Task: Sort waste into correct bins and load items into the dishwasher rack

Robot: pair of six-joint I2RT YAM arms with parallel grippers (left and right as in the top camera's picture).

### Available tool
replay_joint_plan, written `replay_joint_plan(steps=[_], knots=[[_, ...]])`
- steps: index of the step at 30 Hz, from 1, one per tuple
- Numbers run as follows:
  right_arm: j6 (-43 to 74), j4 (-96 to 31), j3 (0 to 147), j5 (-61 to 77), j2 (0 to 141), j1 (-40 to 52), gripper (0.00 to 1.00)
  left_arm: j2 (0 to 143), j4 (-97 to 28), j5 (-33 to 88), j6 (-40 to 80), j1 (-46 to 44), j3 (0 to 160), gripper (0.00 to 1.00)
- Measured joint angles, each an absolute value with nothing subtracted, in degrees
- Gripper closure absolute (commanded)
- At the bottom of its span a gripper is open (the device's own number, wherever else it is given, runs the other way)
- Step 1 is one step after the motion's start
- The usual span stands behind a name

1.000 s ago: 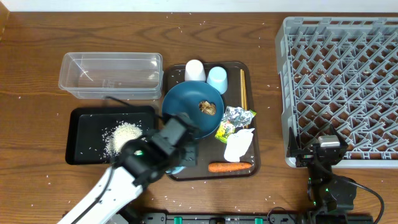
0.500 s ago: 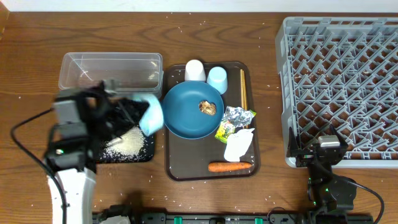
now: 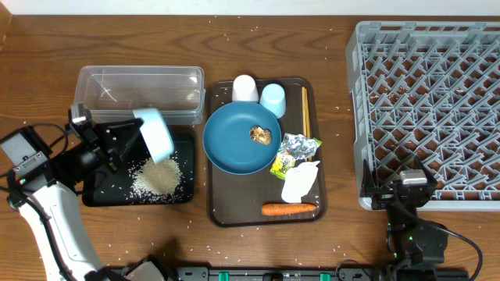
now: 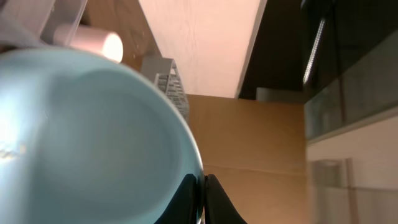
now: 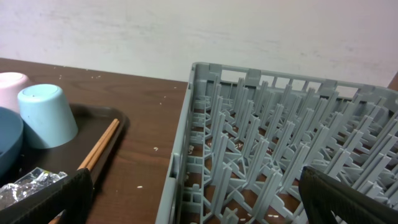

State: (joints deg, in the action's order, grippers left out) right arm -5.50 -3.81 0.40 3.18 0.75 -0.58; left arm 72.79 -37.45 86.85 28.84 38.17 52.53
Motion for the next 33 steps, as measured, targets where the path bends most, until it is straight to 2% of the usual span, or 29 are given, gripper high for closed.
replay_joint_plan(steps=[8,14,33], knots=[[-5.52,-3.81,0.40,3.18,0.75,-0.58,0.01,73.41,-38.92,88.25,28.82,38.20,52.53,0.94],[-5.52,-3.81,0.38,3.18,0.75,-0.58,0.01,73.41,-44.62,88.53,26.15,38.22,52.53,0.94],[-5.52,-3.81,0.40,3.18,0.75,-0.58,0.01,73.30,-45.21,88.60,19.44,39.55,52.53,0.94]])
